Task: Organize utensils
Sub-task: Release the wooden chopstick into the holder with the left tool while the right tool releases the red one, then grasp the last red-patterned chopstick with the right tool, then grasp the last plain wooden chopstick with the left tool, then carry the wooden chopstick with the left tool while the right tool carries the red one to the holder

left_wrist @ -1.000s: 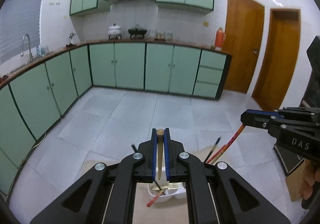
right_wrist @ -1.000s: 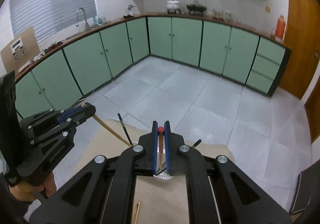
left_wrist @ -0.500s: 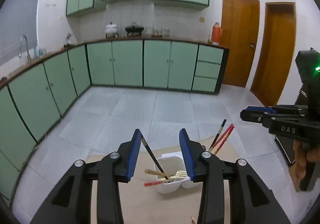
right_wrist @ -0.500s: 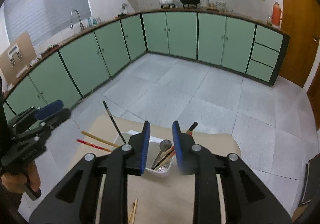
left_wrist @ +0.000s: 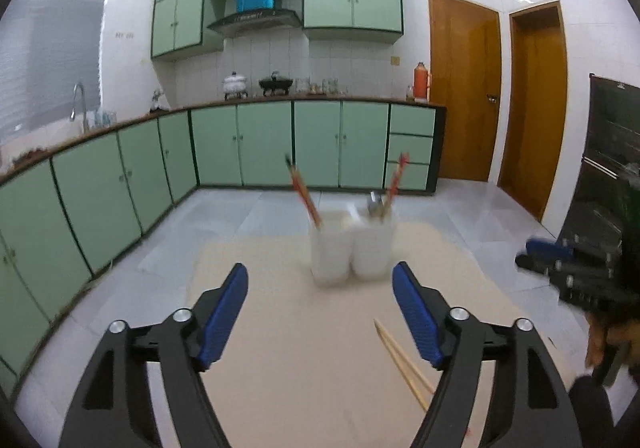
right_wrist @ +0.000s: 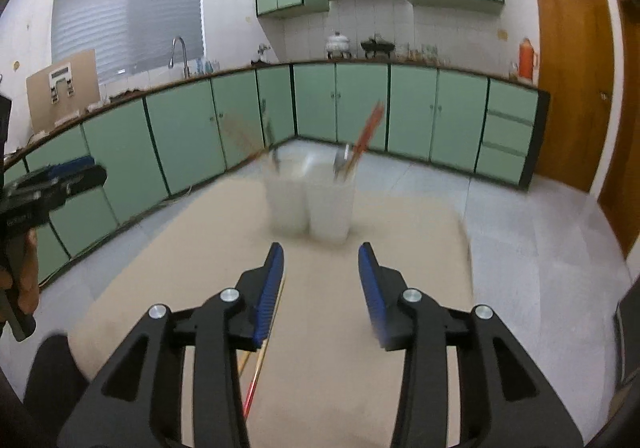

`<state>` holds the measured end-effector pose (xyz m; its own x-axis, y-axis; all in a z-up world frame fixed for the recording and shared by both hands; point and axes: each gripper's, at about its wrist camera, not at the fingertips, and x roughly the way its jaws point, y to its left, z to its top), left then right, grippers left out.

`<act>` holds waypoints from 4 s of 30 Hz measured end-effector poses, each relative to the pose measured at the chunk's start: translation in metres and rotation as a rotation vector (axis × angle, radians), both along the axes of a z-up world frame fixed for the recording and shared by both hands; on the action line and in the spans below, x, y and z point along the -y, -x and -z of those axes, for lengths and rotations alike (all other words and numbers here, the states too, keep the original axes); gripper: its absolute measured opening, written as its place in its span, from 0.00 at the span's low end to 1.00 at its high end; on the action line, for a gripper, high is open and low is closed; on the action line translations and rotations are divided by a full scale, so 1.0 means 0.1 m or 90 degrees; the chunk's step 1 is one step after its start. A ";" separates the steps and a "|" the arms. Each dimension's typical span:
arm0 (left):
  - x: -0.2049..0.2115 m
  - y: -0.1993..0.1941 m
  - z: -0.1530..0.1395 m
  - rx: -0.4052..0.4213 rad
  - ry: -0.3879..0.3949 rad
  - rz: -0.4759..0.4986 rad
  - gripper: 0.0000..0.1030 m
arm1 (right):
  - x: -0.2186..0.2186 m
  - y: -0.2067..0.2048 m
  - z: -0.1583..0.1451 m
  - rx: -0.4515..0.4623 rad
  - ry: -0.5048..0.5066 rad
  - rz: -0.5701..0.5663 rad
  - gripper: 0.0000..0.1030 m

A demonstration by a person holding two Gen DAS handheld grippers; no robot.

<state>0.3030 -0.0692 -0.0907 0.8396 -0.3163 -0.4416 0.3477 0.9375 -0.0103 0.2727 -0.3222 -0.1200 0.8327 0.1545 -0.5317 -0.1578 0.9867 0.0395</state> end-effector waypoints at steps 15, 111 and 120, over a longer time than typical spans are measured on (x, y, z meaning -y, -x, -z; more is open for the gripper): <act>-0.23 0.81 1.00 -0.087 0.046 -0.057 0.75 | -0.66 0.66 1.36 -0.129 0.000 -0.040 0.37; 0.09 -0.28 -0.21 -0.196 0.001 0.072 0.06 | -0.58 -0.34 -0.80 -0.125 0.045 -0.125 0.05; 0.15 -0.56 -0.50 -0.189 -0.004 0.092 0.06 | -0.52 -0.62 -1.09 -0.139 0.040 -0.128 0.05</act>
<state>0.3585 -0.0839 -0.0412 0.6201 -0.4191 -0.6632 0.4601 0.8790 -0.1254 0.3344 -0.2700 -0.0110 0.6535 0.2661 -0.7086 -0.3445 0.9382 0.0347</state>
